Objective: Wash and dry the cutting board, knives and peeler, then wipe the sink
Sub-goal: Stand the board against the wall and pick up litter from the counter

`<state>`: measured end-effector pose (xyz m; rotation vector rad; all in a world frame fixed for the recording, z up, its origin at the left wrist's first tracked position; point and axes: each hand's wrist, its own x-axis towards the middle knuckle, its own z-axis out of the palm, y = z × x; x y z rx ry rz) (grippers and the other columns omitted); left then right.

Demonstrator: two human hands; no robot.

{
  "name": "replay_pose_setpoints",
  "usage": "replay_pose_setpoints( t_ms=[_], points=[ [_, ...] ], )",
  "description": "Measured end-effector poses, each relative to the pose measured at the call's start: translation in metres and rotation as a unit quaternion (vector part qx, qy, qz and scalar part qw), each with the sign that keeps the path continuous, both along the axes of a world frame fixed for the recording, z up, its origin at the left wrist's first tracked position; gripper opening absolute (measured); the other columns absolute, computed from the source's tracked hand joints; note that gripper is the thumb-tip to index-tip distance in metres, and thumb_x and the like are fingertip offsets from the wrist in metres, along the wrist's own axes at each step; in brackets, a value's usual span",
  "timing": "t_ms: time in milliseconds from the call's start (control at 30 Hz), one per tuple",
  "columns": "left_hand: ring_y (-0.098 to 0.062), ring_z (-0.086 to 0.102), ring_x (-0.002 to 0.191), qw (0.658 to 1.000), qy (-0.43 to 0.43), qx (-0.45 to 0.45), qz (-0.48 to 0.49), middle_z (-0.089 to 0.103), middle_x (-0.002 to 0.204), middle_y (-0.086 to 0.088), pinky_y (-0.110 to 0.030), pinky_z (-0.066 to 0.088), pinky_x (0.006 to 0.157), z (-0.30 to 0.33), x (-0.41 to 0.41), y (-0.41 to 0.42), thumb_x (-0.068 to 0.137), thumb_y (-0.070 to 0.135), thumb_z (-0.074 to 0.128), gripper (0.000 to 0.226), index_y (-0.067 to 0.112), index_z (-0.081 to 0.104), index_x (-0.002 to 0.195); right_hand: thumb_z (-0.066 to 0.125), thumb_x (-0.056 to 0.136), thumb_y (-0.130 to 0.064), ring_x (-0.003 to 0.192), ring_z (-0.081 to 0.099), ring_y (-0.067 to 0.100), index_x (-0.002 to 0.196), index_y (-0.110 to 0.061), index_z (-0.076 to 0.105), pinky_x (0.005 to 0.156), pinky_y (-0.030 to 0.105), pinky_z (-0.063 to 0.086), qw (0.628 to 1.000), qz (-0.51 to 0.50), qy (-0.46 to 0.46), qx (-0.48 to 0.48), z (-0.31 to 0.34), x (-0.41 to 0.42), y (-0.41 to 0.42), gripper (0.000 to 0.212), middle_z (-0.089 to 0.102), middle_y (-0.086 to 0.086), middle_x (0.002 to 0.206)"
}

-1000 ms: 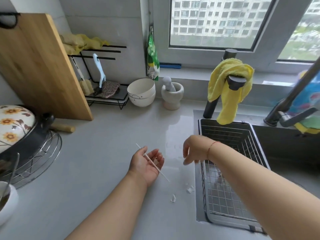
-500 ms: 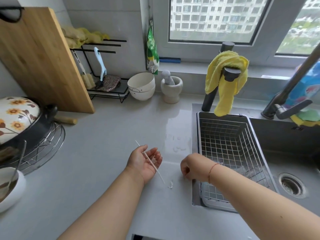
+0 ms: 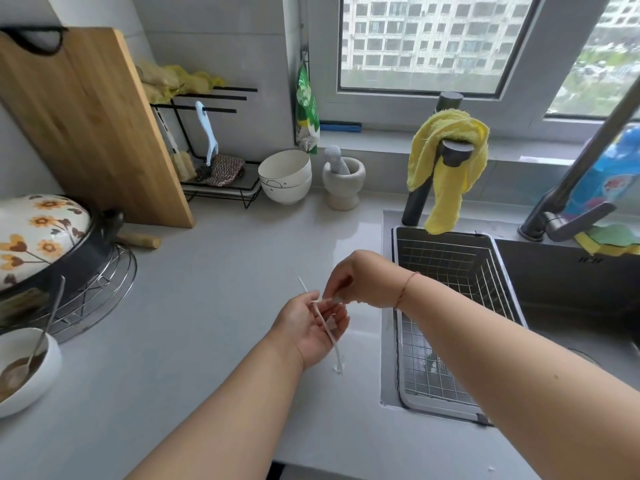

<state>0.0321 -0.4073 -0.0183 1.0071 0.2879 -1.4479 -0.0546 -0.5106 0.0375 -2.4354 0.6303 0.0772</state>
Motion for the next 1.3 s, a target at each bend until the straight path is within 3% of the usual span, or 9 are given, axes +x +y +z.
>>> replay_pose_setpoints(
  t_ms=[133, 300, 400, 567, 733, 833, 1067, 1167, 1300],
  points=[
    [-0.023, 0.059, 0.058, 1.000, 0.015, 0.004, 0.008, 0.060, 0.068, -0.014, -0.027, 0.056, 0.052, -0.004, 0.001, 0.005, 0.099, 0.023, 0.043, 0.037, -0.005, 0.062, 0.084, 0.072, 0.080, -0.005, 0.058, 0.055, 0.004, 0.090, -0.013, 0.075, 0.053, 0.006, 0.044, 0.999, -0.034, -0.028, 0.017, -0.008, -0.003, -0.001, 0.013, 0.065, -0.003, 0.073],
    [-0.021, 0.059, 0.056, 1.000, 0.018, 0.005, 0.013, 0.060, 0.066, -0.014, -0.026, 0.056, 0.052, -0.007, 0.004, 0.009, 0.098, 0.020, 0.047, 0.032, -0.004, 0.060, 0.081, 0.066, 0.087, -0.015, 0.077, 0.055, 0.007, 0.098, -0.022, 0.076, 0.073, 0.017, 0.045, 1.000, -0.001, -0.009, -0.027, -0.019, 0.000, 0.003, 0.016, 0.058, -0.014, 0.081],
    [-0.016, 0.056, 0.060, 1.000, 0.005, -0.010, 0.021, 0.058, 0.065, -0.012, -0.023, 0.055, 0.050, -0.006, 0.007, 0.011, 0.096, 0.005, 0.052, 0.017, -0.003, 0.061, 0.085, 0.069, 0.087, -0.021, 0.072, 0.053, 0.006, 0.098, -0.020, 0.076, 0.069, 0.018, 0.044, 0.999, -0.025, -0.026, -0.035, -0.023, 0.001, 0.003, 0.014, 0.058, -0.013, 0.077],
    [-0.014, 0.054, 0.062, 0.999, 0.001, -0.034, 0.037, 0.056, 0.067, -0.012, -0.021, 0.055, 0.048, -0.008, 0.012, 0.016, 0.094, -0.007, 0.048, 0.015, -0.005, 0.061, 0.087, 0.070, 0.084, -0.014, 0.059, 0.055, 0.006, 0.094, -0.017, 0.072, 0.058, 0.013, 0.043, 0.993, -0.086, -0.052, 0.060, -0.030, -0.004, -0.001, 0.011, 0.059, -0.007, 0.066],
    [-0.015, 0.052, 0.054, 0.999, -0.008, -0.018, 0.049, 0.054, 0.062, -0.011, -0.020, 0.052, 0.046, -0.013, 0.022, 0.022, 0.094, -0.008, 0.036, 0.028, -0.003, 0.063, 0.090, 0.077, 0.074, -0.029, 0.078, 0.056, 0.014, 0.104, -0.023, 0.065, 0.067, 0.022, 0.043, 0.988, -0.014, 0.149, -0.045, -0.059, -0.018, 0.025, 0.032, 0.062, -0.005, 0.089],
    [-0.018, 0.049, 0.060, 0.998, 0.007, -0.003, 0.062, 0.056, 0.061, -0.012, -0.020, 0.051, 0.045, -0.013, 0.023, 0.026, 0.090, -0.008, 0.031, 0.030, -0.002, 0.059, 0.081, 0.067, 0.077, -0.023, 0.083, 0.054, 0.017, 0.104, -0.022, 0.063, 0.068, 0.021, 0.039, 0.987, -0.016, 0.150, -0.065, -0.078, -0.023, 0.045, 0.027, 0.065, 0.000, 0.101],
    [-0.020, 0.048, 0.054, 0.997, -0.024, 0.029, 0.065, 0.055, 0.060, -0.012, -0.018, 0.045, 0.045, -0.018, 0.029, 0.038, 0.072, 0.000, 0.034, 0.019, 0.002, 0.053, 0.073, 0.055, 0.084, -0.010, 0.078, 0.055, 0.023, 0.092, -0.014, 0.069, 0.065, 0.023, 0.039, 0.983, -0.006, 0.174, -0.067, -0.080, -0.018, 0.052, 0.017, 0.067, 0.007, 0.092],
    [-0.018, 0.047, 0.055, 0.997, -0.047, 0.049, 0.049, 0.053, 0.062, -0.011, -0.021, 0.039, 0.050, -0.019, 0.033, 0.039, 0.084, 0.012, 0.037, 0.023, 0.004, 0.053, 0.069, 0.060, 0.087, -0.016, 0.064, 0.060, 0.021, 0.078, -0.015, 0.065, 0.057, 0.022, 0.048, 0.992, -0.041, 0.121, -0.009, -0.059, -0.015, 0.036, 0.011, 0.066, 0.004, 0.075],
    [-0.019, 0.049, 0.054, 0.997, -0.048, 0.063, 0.015, 0.054, 0.064, -0.012, -0.020, 0.041, 0.048, -0.016, 0.022, 0.031, 0.091, 0.023, 0.041, 0.031, 0.003, 0.053, 0.072, 0.070, 0.085, -0.024, 0.043, 0.049, -0.001, 0.068, -0.022, 0.062, 0.046, 0.009, 0.040, 0.996, -0.071, -0.021, 0.045, -0.015, 0.002, 0.024, 0.019, 0.061, -0.008, 0.057]
  ],
)
